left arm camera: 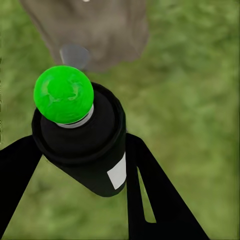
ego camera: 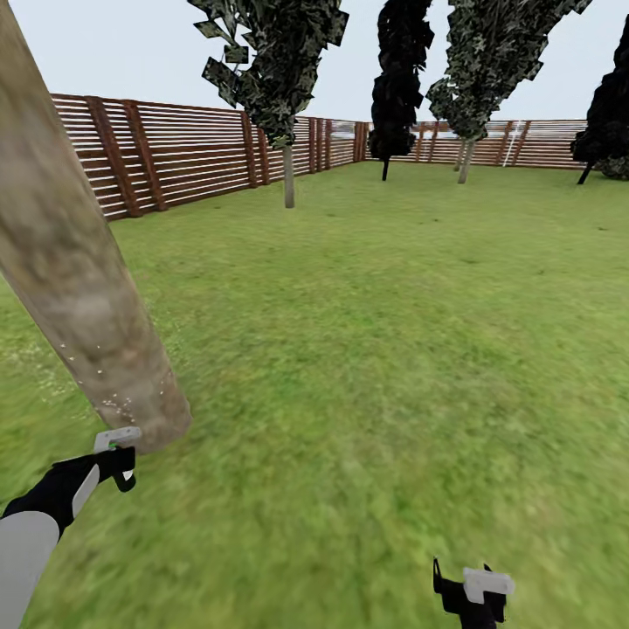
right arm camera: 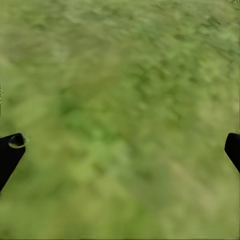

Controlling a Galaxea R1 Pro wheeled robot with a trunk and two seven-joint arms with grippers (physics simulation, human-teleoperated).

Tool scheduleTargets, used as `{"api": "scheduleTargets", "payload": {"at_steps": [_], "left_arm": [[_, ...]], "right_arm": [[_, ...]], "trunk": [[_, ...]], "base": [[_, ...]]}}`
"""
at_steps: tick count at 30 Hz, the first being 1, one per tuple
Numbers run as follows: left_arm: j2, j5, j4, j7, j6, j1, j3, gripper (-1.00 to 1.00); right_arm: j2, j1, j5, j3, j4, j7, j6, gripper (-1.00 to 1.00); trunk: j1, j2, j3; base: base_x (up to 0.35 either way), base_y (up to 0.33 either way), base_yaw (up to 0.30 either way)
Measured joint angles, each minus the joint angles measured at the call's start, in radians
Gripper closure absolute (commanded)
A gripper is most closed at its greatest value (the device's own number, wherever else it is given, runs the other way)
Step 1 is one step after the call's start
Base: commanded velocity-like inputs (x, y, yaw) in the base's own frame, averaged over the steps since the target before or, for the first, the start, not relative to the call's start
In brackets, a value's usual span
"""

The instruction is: In the garden, pick up the pesticide atomizer on the floor and spray pesticide onto both trees until each tree trunk is fully covered.

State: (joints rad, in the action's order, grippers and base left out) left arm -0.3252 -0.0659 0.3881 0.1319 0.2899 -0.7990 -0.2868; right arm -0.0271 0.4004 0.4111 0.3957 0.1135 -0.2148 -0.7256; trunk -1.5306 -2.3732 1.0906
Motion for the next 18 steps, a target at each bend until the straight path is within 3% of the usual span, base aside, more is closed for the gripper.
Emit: {"api": "scheduleTargets", "payload": {"at_steps": [7,9,11,12,14,16,18], "left_arm": [[-0.001,-0.001,0.008,0.0,0.0,0.0,0.0,1.0],[-0.002,0.001,0.071,0.007,0.007,-0.001,0.004,1.0],[-0.002,-0.003,0.204,0.013,0.026,-0.003,0.009,1.0],[-0.003,-0.005,0.238,0.014,0.068,-0.008,0.01,1.0],[0.0,-0.005,0.262,0.03,0.138,-0.016,0.013,1.0],[-0.03,-0.015,0.265,0.101,0.153,-0.02,0.013,1.0],[-0.034,-0.009,0.267,0.111,0.154,-0.017,0.036,1.0]], "right_arm": [[0.001,0.0,0.0,0.0,0.0,0.0,0.0,-1.0],[0.001,0.0,0.0,0.0,0.0,0.0,0.0,-1.0],[0.001,0.0,0.0,0.0,0.0,0.0,0.0,-1.0],[0.001,0.0,0.0,0.0,0.0,0.0,0.0,-1.0],[0.0,0.0,-0.001,0.0,0.001,0.0,0.0,-1.0],[-0.002,0.0,-0.001,0.0,0.001,0.0,0.0,-1.0],[-0.003,0.0,-0.002,0.0,0.002,0.0,0.0,-1.0]], "trunk": [[0.0,0.0,0.0],[0.0,0.0,0.0],[0.0,0.0,0.0],[0.0,0.0,0.0],[0.0,0.0,0.0],[0.0,0.0,0.0],[0.0,0.0,0.0]], "base": [[0.067,-0.115,0.276],[0.001,-0.002,0.278],[0.0,0.0,0.278],[0.0,0.0,0.257],[0.0,0.0,0.095],[0.0,0.0,0.007],[0.0,0.0,0.0]]}}
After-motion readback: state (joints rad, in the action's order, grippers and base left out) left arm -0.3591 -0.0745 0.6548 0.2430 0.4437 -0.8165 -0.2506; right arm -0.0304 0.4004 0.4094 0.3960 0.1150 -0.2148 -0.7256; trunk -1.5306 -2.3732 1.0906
